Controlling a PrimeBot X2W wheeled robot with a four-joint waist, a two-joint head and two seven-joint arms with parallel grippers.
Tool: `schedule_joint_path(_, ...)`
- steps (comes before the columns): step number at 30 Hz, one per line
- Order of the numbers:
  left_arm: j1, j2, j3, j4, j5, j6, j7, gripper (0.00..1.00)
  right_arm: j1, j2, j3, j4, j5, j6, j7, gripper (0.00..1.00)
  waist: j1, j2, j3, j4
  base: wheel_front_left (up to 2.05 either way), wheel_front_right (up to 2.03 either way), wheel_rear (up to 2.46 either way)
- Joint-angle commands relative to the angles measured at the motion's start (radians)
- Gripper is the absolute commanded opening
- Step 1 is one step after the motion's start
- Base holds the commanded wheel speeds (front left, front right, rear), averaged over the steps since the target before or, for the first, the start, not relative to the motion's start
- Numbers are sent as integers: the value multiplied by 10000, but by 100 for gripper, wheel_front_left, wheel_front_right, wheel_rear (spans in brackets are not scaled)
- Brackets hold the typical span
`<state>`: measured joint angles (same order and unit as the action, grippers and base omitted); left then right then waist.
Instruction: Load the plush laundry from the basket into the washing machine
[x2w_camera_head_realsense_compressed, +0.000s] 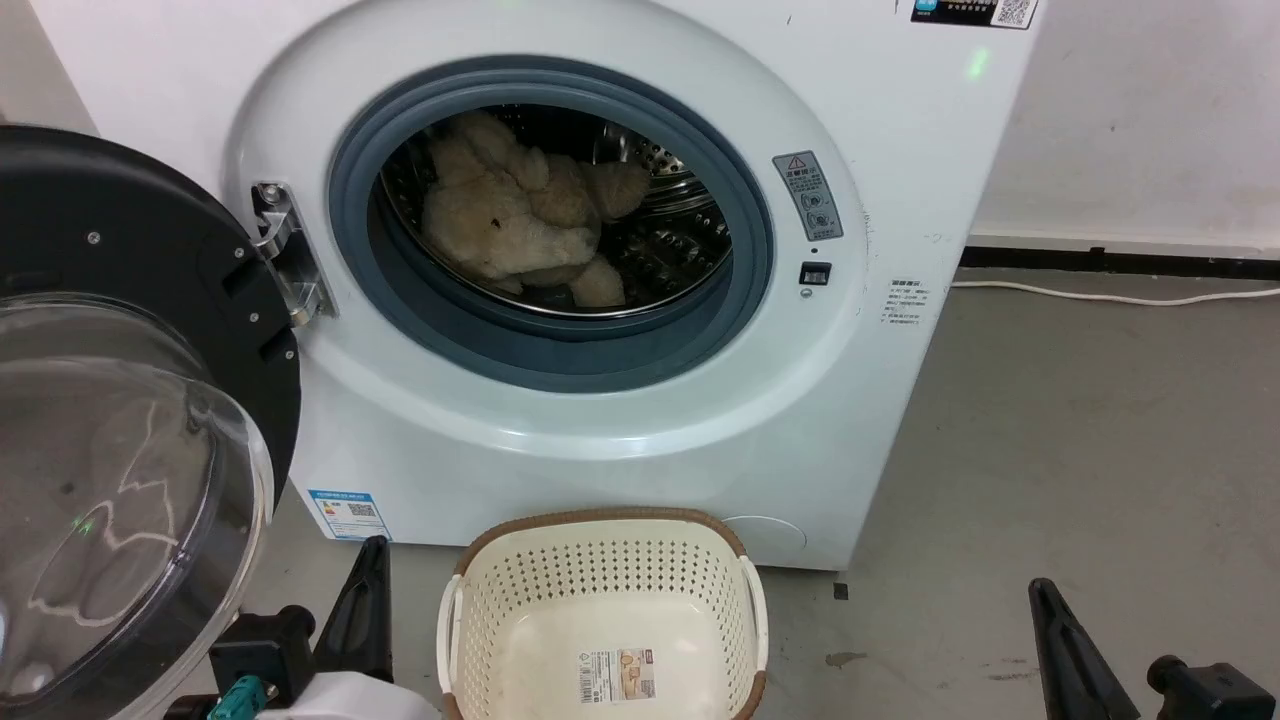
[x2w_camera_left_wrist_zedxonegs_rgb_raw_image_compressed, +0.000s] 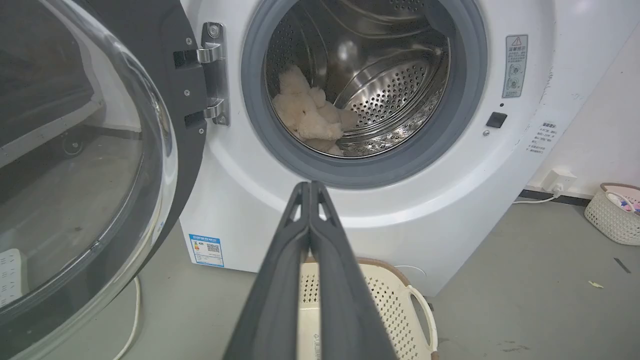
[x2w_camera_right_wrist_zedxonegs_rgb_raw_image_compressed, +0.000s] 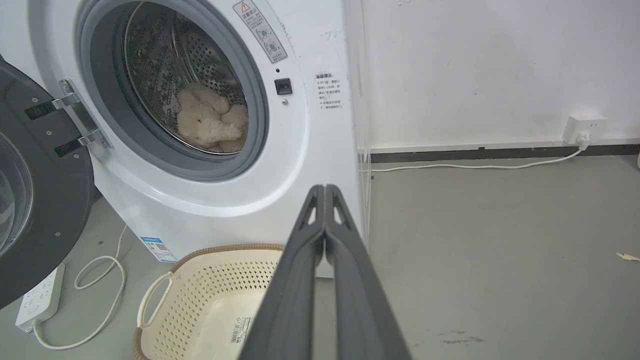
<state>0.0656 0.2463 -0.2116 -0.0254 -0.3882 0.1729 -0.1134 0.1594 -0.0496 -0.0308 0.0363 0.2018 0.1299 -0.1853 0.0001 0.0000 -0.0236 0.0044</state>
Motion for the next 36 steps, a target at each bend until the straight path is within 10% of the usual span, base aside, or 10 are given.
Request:
schedule_joint_path(1, -30, -55, 64, 10, 157, -56, 39, 0, -72, 0, 9, -15, -76, 0, 45, 0, 0, 0, 3, 0, 0, 0, 0)
schedule_joint_path(36, -209, -599, 649, 79, 1219, -533, 352, 0, -506, -2, 94, -114, -630, 3, 561, 0, 0, 0, 69, -13, 0, 0, 0)
